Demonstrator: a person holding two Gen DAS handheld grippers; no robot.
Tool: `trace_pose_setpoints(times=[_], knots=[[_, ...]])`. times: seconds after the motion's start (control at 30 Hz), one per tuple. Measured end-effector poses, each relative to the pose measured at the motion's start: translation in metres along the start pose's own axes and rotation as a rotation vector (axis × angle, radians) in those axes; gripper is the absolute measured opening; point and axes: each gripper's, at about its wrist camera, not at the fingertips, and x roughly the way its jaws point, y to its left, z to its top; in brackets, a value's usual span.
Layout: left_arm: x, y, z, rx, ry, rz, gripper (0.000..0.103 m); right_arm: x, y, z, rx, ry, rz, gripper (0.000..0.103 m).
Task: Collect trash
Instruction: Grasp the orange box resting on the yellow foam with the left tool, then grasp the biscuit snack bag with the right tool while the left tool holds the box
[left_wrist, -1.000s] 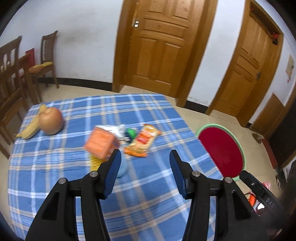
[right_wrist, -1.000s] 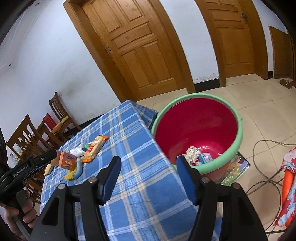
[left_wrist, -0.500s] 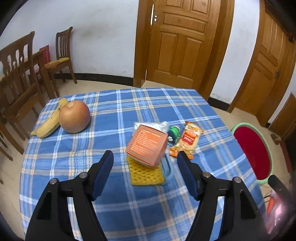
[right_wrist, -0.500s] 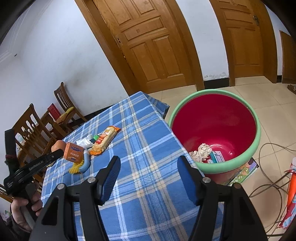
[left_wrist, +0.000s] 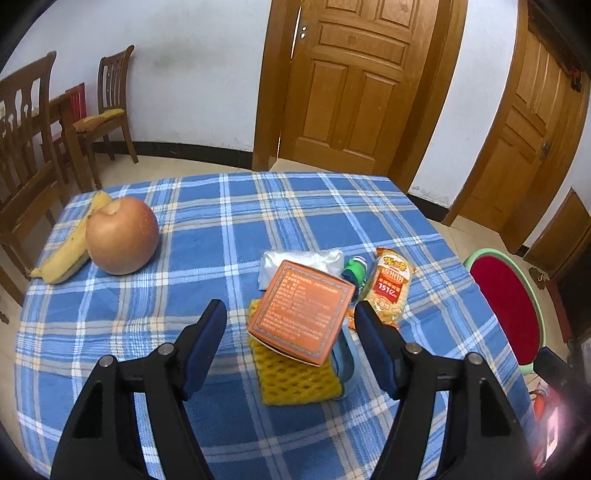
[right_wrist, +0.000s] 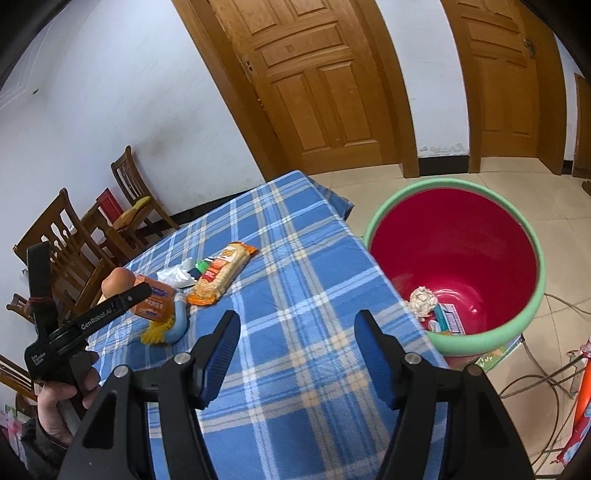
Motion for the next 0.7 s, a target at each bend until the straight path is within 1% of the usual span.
trace_pose_setpoints(times=[0.03,0.13,0.17,0.23,0.4,0.57,0.7], knots=[[0.001,0.001,0.000,-0.004,0.002,-0.006,0.068,0.002,0.002,0.001,-0.002,0.003,0.002,0.067],[0.001,0.004,-0.001,-0.010,-0.001,-0.041,0.056,0.009,0.010,0.005,-0.008,0.015,0.011,0.067],[0.001,0.004,-0.001,-0.009,-0.003,-0.049,0.055,0.011,0.013,0.006,-0.011,0.018,0.015,0.067],[0.000,0.004,-0.001,-0.005,-0.010,-0.052,0.055,0.016,0.019,0.009,-0.021,0.024,0.020,0.067],[-0.008,0.008,-0.001,-0.029,-0.033,-0.070,0.055,0.028,0.036,0.013,-0.045,0.042,0.038,0.067],[-0.021,0.021,0.001,-0.079,-0.071,-0.046,0.055,0.041,0.048,0.016,-0.055,0.068,0.052,0.067],[-0.024,0.032,0.001,-0.115,-0.085,-0.026,0.055,0.056,0.060,0.020,-0.049,0.093,0.062,0.067]])
